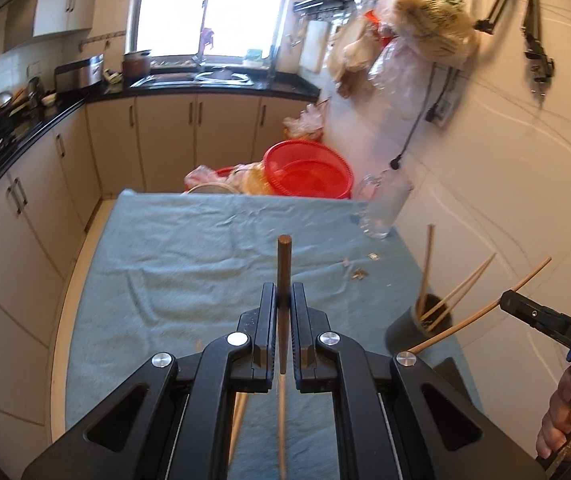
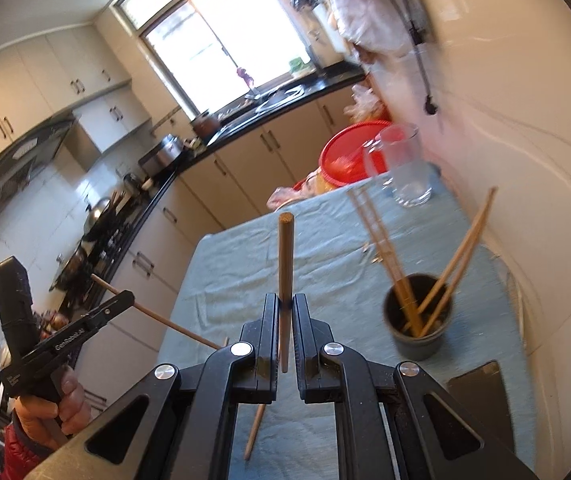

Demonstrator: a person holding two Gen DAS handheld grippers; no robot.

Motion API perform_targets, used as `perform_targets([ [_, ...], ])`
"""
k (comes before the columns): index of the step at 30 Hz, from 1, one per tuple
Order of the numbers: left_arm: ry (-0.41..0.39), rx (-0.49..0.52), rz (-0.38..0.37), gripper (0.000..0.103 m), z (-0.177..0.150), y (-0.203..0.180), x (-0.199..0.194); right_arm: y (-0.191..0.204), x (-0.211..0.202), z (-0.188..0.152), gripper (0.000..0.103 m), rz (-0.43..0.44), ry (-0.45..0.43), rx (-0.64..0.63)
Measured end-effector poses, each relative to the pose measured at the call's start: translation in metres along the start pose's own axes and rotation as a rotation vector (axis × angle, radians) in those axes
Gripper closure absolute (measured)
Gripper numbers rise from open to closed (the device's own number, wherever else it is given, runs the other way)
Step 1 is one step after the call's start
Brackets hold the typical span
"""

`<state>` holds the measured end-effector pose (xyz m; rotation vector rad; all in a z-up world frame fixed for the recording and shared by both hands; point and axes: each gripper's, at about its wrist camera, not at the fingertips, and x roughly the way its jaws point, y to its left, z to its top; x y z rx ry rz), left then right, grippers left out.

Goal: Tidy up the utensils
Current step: 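Lift held chopsticks upright and carry both tools over the black holder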

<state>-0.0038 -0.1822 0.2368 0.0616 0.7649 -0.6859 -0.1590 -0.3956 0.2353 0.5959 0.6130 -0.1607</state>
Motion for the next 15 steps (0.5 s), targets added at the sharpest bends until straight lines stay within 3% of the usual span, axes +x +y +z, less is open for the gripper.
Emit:
perform_targets([
  [15, -0.032, 0.100, -0.163, 0.097, 0.042, -0.089, 0.004, -0.061, -0.077, 0.025, 0.096, -0.088, -0.168, 0.114],
])
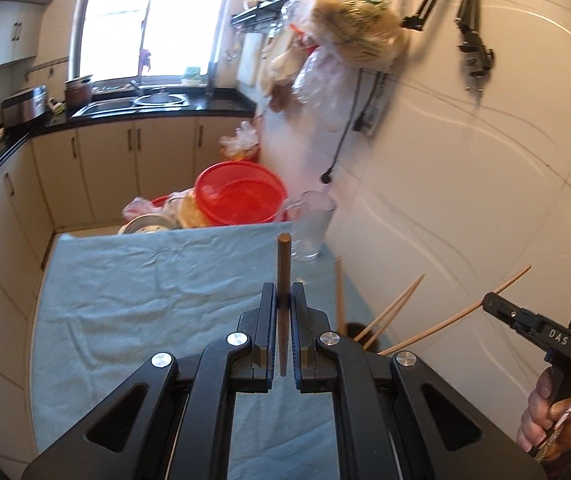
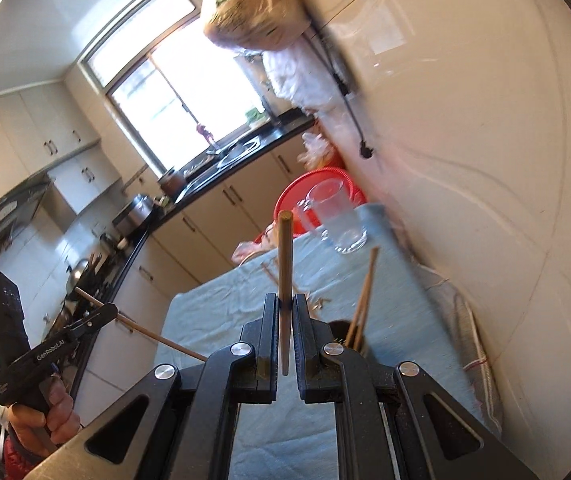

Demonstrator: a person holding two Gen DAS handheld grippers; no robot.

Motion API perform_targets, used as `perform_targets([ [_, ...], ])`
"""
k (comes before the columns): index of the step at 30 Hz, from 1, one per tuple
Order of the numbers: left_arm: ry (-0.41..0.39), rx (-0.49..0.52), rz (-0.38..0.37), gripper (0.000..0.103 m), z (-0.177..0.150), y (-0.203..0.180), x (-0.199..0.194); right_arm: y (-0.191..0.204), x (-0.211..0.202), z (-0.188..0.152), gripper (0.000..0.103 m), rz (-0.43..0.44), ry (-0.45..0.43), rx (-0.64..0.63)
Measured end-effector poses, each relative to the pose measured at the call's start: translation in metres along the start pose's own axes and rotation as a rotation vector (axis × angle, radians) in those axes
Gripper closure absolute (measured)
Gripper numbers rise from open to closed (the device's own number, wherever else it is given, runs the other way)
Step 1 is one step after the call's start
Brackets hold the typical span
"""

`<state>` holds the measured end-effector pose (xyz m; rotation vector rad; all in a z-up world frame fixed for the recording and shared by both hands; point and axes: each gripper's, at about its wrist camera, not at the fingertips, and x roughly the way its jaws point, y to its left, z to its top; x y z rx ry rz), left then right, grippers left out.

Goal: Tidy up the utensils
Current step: 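Lift held chopsticks upright and carry both tools over the black holder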

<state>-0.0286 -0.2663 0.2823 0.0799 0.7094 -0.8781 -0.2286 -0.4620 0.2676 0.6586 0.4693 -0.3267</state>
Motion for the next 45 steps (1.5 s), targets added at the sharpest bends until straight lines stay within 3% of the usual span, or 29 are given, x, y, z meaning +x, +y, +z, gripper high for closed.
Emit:
perform_targets([
  [9, 0.001, 0.055, -0.071, 0.097, 0.024, -0.047, 0.016, -0.021, -0.015, 0.012, 0.096, -0.029, -0.034, 0.028],
  [17, 0.037, 0.084, -0.083, 0.097, 0.023, -0.072, 0.043, -0.039, -0.008, 0.015, 0.096, -0.050, -0.021, 0.039],
  [45, 0.171, 0.090, -0.034, 0.097, -0.008, -0.072, 0.118, -0.051, 0.078, 0.006, 0.096, -0.126, 0.149, -0.044],
])
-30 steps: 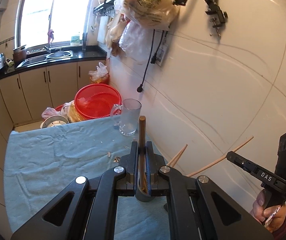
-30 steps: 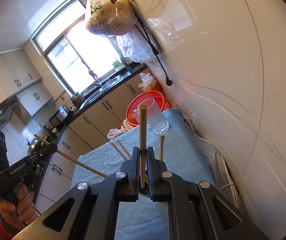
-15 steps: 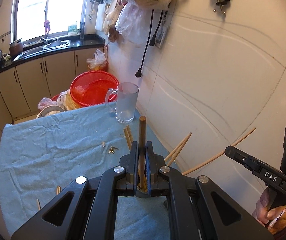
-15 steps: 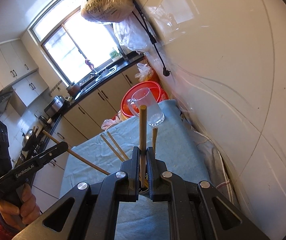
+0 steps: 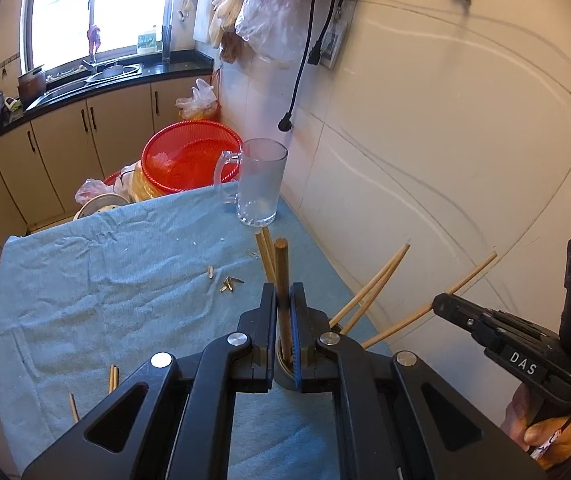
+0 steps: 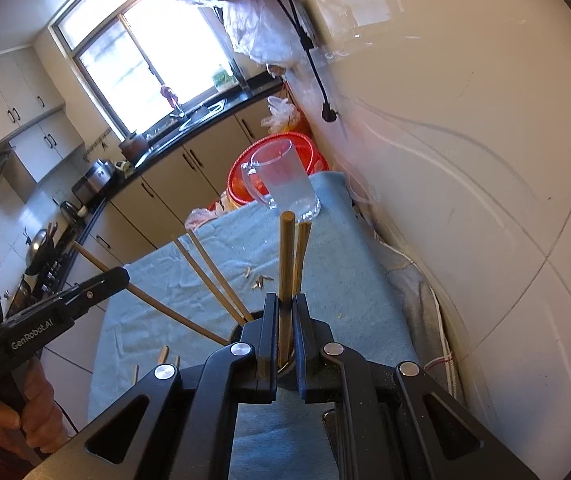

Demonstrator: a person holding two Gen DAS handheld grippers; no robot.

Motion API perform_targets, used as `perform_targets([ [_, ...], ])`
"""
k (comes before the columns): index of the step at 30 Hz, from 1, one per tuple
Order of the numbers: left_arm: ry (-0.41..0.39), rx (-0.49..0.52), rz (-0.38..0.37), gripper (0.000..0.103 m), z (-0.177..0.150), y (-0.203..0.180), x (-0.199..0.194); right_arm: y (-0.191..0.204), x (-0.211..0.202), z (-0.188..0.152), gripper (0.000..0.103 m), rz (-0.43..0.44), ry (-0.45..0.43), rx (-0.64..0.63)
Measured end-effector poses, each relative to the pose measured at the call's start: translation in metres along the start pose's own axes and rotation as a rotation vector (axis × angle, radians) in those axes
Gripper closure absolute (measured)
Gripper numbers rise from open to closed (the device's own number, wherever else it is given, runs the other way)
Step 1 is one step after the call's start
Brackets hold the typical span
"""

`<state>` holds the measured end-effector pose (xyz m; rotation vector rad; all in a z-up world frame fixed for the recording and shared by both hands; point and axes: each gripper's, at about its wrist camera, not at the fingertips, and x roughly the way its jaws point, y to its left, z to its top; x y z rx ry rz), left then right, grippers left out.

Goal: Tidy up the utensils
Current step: 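Lift held chopsticks upright and carry both tools over the black holder, then lower chopsticks into the black holder and open both tools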

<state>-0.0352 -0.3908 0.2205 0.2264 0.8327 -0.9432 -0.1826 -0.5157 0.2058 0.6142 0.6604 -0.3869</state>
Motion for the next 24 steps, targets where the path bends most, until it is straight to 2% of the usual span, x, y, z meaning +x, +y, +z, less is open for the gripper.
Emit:
perform_targets([
  [14, 0.022, 0.003, 0.016, 0.096, -0.001, 0.004, 0.018, -0.002, 0.032, 0.005, 0.096, -0.010, 0.029, 0.005],
  [24, 0.031, 0.002, 0.030, 0.095, 0.001, 0.009, 0.025, -0.003, 0.040, 0.003, 0.096, -0.011, 0.042, 0.009],
])
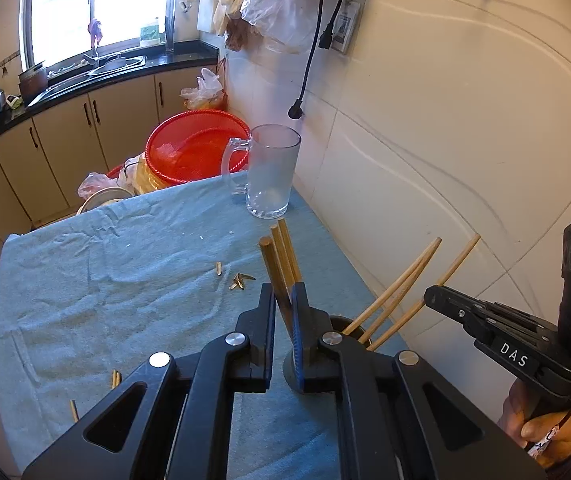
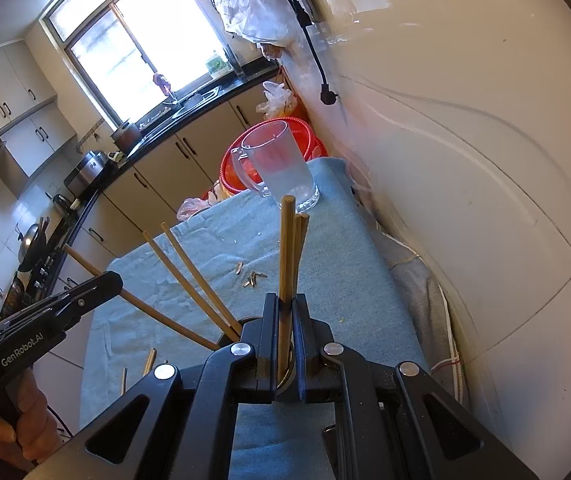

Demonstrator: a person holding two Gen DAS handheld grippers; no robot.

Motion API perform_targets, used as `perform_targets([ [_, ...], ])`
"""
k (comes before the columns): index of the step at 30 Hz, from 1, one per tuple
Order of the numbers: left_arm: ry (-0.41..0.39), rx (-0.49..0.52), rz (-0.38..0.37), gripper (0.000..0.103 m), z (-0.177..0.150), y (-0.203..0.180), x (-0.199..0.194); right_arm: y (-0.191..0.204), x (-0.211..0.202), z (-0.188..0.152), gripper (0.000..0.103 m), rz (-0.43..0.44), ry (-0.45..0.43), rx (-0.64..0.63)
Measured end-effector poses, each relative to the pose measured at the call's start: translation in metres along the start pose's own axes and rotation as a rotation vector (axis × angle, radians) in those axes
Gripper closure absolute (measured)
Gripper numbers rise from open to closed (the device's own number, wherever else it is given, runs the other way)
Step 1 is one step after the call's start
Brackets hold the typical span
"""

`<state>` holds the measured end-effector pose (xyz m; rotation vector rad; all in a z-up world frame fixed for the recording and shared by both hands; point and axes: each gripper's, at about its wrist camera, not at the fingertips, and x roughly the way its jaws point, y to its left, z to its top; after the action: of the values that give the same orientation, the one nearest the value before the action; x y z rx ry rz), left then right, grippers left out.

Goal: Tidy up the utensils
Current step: 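Lower chopsticks into the black holder and open both tools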

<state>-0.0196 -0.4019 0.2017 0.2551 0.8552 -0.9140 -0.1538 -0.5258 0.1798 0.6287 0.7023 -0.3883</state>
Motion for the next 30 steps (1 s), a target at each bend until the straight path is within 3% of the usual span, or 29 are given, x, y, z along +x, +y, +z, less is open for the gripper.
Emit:
perform_targets([
  [17, -0.006, 0.006, 0.027, 0.095, -0.001, -0.003, -0.003, 0.002, -0.014, 0.001, 0.095, 0.009, -0.024, -0.015],
  [30, -0.052, -0.039, 0.071, 0.079, -0.005, -0.008, -0.036, 0.002, -0.060, 0.007, 0.092, 0.033, -0.099, -0.003],
])
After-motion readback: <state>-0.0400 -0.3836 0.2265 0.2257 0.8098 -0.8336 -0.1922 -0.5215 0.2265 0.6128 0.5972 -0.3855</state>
